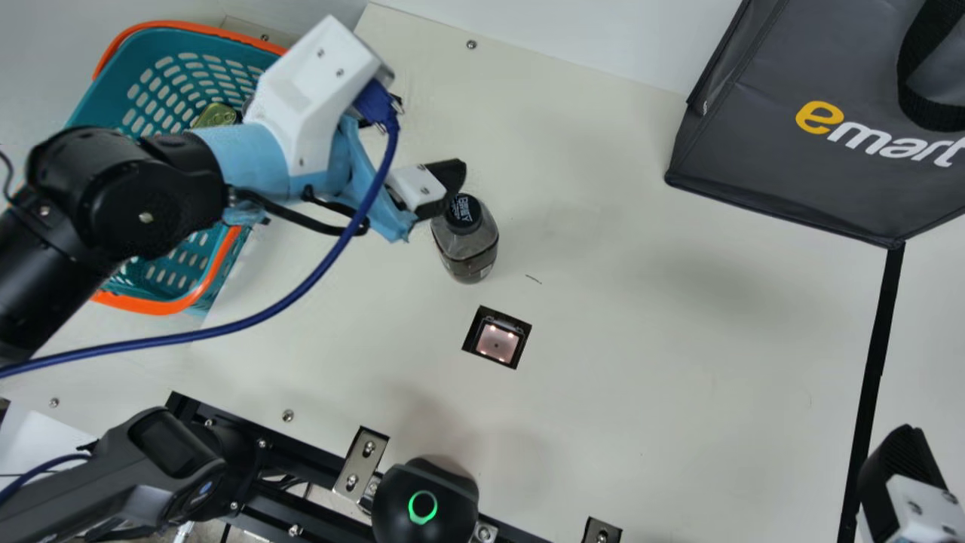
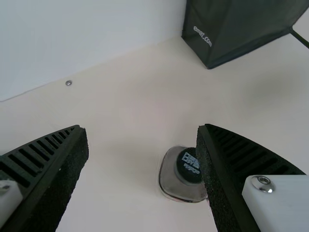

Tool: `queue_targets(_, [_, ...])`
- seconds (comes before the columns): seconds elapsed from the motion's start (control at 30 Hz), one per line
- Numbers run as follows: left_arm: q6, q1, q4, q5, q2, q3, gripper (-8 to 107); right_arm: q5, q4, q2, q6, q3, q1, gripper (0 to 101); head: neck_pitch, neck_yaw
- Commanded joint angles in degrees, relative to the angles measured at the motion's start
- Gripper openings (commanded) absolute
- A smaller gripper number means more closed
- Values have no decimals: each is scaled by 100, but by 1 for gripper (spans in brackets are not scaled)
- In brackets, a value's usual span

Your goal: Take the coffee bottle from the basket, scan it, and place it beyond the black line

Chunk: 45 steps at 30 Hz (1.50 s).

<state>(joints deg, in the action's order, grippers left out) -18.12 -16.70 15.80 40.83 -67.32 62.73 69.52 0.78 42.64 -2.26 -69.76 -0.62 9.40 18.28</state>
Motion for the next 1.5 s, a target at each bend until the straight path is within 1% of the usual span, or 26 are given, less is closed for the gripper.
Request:
queue_targets(0.0, [-19, 145, -6, 37, 30, 13, 90, 0, 0, 0, 0, 0, 0, 91, -148, 14])
queue_targets(0.3, [-107, 686, 89, 46, 291, -27, 90, 0, 0, 0, 0, 0, 0, 91, -148, 14])
queue_targets(0.87, [-830, 1644, 749, -445, 774, -449, 90, 0, 0, 0, 0, 0, 0, 91, -148, 14])
queue_targets(1.2, [-830, 1644, 745, -450, 761, -449, 90, 0, 0, 0, 0, 0, 0, 91, -148, 14])
queue_targets(1.47, [-830, 1644, 745, -451, 761, -449, 90, 0, 0, 0, 0, 0, 0, 91, -148, -1055])
